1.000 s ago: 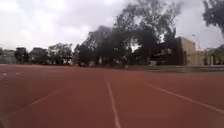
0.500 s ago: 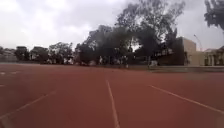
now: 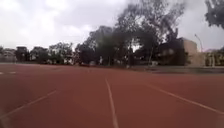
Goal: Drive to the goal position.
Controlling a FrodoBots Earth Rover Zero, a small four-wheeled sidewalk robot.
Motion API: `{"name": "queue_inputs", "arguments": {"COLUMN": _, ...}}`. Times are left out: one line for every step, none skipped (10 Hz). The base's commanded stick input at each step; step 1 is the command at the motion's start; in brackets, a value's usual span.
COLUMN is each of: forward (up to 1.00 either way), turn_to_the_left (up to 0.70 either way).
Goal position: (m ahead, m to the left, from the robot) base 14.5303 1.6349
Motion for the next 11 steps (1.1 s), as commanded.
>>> {"name": "queue_inputs", "arguments": {"forward": 0.45, "turn_to_the_left": 0.00}}
{"name": "queue_inputs", "arguments": {"forward": 0.45, "turn_to_the_left": 0.00}}
{"name": "queue_inputs", "arguments": {"forward": 0.45, "turn_to_the_left": 0.00}}
{"name": "queue_inputs", "arguments": {"forward": 0.45, "turn_to_the_left": 0.00}}
{"name": "queue_inputs", "arguments": {"forward": 0.45, "turn_to_the_left": 0.00}}
{"name": "queue_inputs", "arguments": {"forward": 0.45, "turn_to_the_left": 0.00}}
{"name": "queue_inputs", "arguments": {"forward": 0.45, "turn_to_the_left": 0.00}}
{"name": "queue_inputs", "arguments": {"forward": 0.45, "turn_to_the_left": 0.00}}
{"name": "queue_inputs", "arguments": {"forward": 0.45, "turn_to_the_left": 0.00}}
{"name": "queue_inputs", "arguments": {"forward": 0.45, "turn_to_the_left": 0.00}}
{"name": "queue_inputs", "arguments": {"forward": 0.45, "turn_to_the_left": 0.00}}
